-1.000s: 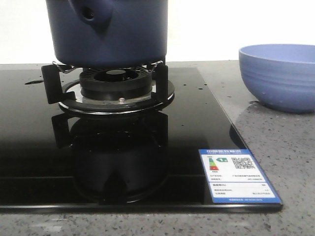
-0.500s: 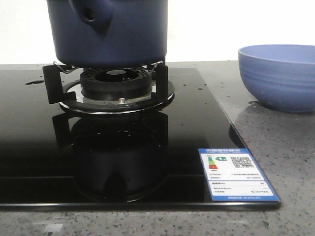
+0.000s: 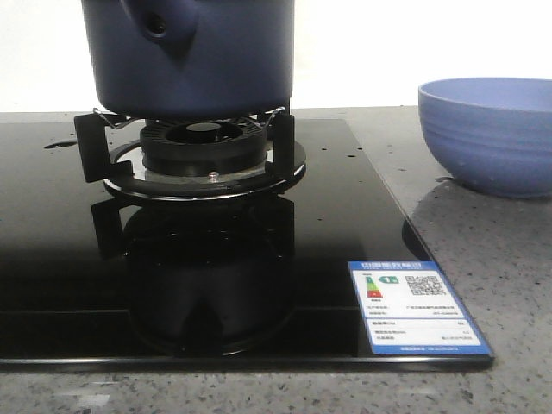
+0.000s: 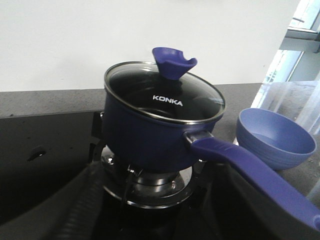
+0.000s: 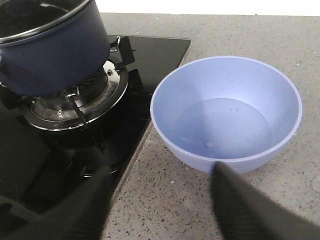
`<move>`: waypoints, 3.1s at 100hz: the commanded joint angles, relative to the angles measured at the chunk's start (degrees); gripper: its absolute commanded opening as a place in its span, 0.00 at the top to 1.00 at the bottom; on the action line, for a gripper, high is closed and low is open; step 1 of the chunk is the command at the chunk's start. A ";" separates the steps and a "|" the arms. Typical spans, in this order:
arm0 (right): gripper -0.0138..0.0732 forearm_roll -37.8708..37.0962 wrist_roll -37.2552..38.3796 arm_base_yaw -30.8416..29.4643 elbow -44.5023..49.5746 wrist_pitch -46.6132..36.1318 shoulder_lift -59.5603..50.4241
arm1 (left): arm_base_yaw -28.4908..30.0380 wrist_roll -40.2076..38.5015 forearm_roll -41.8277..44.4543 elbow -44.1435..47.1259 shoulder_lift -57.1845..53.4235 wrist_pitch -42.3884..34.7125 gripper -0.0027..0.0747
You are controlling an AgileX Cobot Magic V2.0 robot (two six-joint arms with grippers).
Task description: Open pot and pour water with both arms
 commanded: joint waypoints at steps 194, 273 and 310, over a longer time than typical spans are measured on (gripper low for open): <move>0.30 1.10 -0.74 0.16 -2.13 -7.36 1.04 | -7.77 47.76 -38.89 -32.97 55.37 -9.99 0.53; 0.30 -4.11 2.78 -9.62 -18.53 10.08 20.37 | 8.12 47.55 -36.54 -35.01 37.93 -3.44 0.53; 0.30 -5.33 3.97 -16.20 -35.50 20.98 43.08 | 17.41 46.69 -36.26 -35.01 36.95 3.98 0.51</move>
